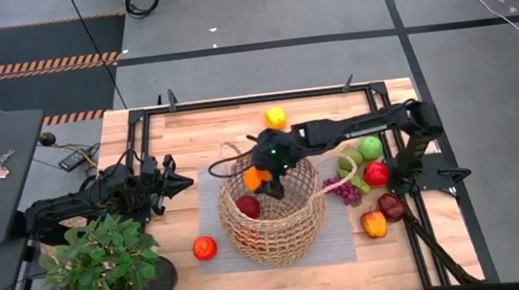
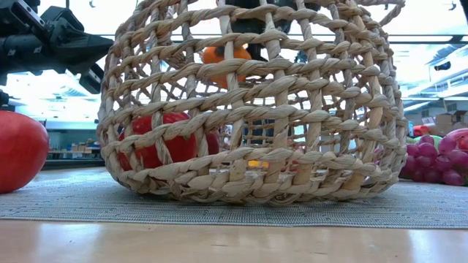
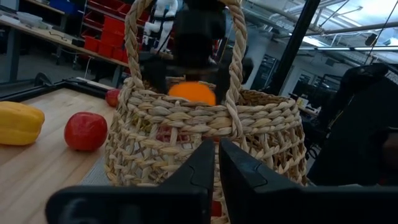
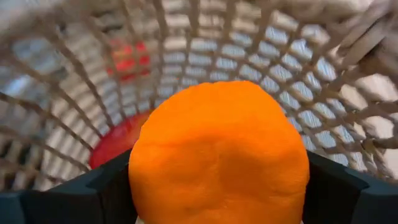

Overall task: Build produce basket
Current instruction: Put the orange into the brown basket

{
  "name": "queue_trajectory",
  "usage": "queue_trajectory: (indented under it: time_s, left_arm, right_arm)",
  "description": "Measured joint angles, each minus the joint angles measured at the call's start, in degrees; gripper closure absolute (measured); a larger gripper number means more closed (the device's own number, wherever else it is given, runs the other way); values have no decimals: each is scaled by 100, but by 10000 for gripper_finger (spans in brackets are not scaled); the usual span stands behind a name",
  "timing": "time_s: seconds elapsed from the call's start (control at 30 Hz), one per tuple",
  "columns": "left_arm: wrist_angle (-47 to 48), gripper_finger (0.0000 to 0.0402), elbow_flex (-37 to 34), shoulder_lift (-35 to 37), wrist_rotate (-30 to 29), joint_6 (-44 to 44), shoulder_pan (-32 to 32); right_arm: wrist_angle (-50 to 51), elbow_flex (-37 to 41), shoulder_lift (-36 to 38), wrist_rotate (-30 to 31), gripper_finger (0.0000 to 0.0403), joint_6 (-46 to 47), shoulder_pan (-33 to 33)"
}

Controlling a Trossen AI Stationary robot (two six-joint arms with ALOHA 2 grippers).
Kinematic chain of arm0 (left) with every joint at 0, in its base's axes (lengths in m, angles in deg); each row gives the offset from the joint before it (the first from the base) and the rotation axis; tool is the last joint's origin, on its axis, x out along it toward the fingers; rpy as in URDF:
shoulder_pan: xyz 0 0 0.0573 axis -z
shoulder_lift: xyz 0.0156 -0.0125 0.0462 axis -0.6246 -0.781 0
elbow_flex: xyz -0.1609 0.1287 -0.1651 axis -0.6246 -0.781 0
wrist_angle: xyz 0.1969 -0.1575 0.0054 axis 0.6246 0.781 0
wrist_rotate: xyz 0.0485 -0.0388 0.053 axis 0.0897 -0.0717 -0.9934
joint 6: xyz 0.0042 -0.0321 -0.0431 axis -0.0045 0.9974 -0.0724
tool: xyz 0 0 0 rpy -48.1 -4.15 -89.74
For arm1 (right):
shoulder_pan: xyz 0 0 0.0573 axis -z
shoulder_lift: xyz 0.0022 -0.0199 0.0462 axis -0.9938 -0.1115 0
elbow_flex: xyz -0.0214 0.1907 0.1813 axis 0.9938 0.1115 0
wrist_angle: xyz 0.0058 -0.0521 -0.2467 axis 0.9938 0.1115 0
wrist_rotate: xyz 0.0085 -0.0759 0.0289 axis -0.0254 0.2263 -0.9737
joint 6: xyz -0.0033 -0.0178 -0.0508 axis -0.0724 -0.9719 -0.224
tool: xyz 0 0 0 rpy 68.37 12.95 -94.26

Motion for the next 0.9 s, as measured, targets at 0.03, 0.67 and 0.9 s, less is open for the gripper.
queue_trajectory:
  time_s: [0.03,0.67,0.9]
  left_arm:
    - [-1,370,0,0,-1,-3,0]
    - [2,369,-2,0,-1,1,0]
    - [1,368,-1,0,-1,0,2]
  right_arm:
    - [76,-65,-84,1,62,-99,-1]
    - [1274,-251,-478,17,60,-1878,-119]
    - [1301,-229,-475,196,18,-1653,-118]
